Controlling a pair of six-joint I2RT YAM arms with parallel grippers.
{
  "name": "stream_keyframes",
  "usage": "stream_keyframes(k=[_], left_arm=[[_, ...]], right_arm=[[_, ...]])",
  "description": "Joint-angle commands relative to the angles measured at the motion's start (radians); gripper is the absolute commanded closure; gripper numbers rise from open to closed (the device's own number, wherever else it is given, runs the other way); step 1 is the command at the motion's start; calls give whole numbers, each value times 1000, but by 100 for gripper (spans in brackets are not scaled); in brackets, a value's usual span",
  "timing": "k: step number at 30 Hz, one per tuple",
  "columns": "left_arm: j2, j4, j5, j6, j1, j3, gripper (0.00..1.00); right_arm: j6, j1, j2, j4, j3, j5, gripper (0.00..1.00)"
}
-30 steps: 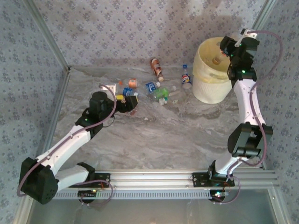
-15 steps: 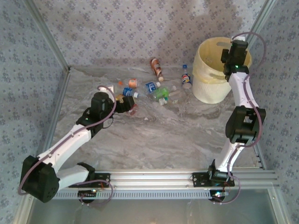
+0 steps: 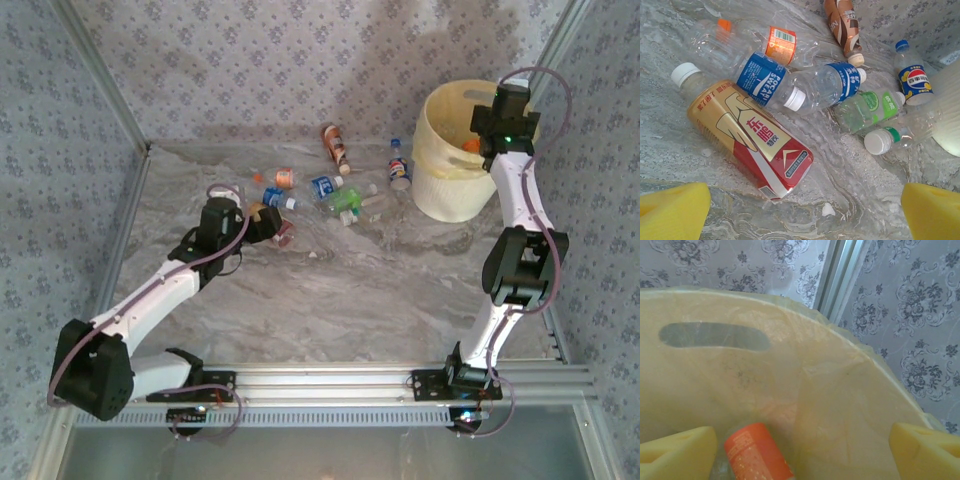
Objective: Put the plastic bottles in the bin
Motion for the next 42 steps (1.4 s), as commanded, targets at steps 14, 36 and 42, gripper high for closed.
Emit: stream_keyframes(k=[14, 36, 42], left_arm=[[34, 26, 57, -125, 101, -64, 2], [77, 10, 66, -140, 134, -70, 2], [86, 5, 64, -142, 141, -75, 2]], right_arm=[[207, 258, -373, -33, -169, -128, 0], [963, 556, -353, -4, -685, -40, 0], [1173, 510, -207, -3, -667, -128, 0]])
